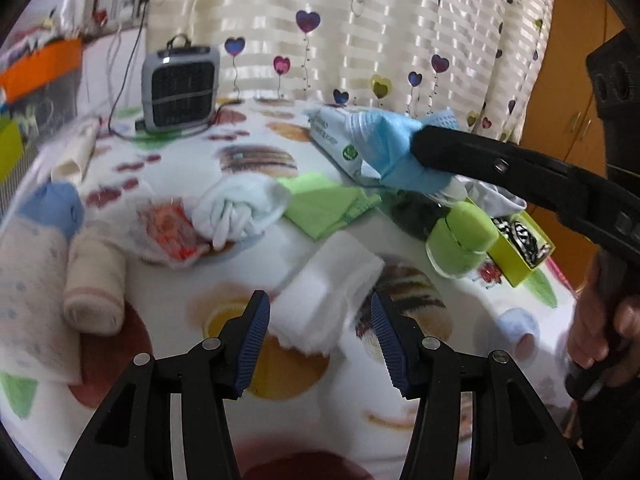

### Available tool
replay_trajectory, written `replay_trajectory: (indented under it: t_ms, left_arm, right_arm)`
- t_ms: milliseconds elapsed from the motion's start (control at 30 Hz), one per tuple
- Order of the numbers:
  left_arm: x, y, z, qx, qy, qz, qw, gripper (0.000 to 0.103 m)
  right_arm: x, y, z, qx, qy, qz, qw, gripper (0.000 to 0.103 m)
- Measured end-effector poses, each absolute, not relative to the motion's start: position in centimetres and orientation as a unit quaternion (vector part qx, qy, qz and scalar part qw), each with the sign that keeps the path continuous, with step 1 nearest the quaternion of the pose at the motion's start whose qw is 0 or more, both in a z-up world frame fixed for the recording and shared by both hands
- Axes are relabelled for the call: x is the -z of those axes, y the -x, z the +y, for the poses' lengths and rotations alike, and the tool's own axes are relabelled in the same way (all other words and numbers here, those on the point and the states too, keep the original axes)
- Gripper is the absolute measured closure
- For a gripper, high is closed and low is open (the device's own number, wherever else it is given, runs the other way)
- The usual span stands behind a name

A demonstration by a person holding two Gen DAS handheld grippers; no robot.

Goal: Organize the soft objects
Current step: 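Close the left tool on the white towel and lift it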

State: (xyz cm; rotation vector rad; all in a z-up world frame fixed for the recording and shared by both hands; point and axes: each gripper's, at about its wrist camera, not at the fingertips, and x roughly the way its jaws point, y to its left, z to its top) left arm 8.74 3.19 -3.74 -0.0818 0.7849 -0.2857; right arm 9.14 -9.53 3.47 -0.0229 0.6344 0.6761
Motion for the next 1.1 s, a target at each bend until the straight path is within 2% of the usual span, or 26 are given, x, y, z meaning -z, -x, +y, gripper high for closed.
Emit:
replay_trajectory:
  t_ms: [133,367,500,600,867,1100]
  left_arm:
    - [4.6,-10.8,1.9,0.131,0.0,0.393,0.91,0.051]
    - [6.2,-12.1,1.0,0.118,0.001,0.421,0.899,0.052]
    - [6.1,-11.7,0.8,0.097,-0.005,0.416,0.904,0.075]
    - [5.7,-11.0,0.8,0.091,0.002,0.408,0.908,0.084]
    - [4.7,-9.0,1.0,0.076,0.033,0.395,0.915,0.087]
    - [1.4,-6.9,1.1,0.067,0.063,0.359,0.929,0.087]
  right_arm:
    - [-4.1,-8.6,-10.3,-0.325,0.008,0.297,0.898,0.087]
    - [-5.0,-7.9,-11.3,-0.324,0.005,0.282,0.903,0.087]
    - [-5.5,-7.5,-11.9,-0.324,0.002,0.274,0.906,0.087]
    - [-6.0,-7.1,-12.5,-0.321,0.001,0.267,0.909,0.087]
    - [-7.0,-5.8,-13.9,-0.312,0.0,0.253,0.916,0.087]
    - [-7.9,-4.7,-15.0,-0.306,0.0,0.24,0.921,0.087]
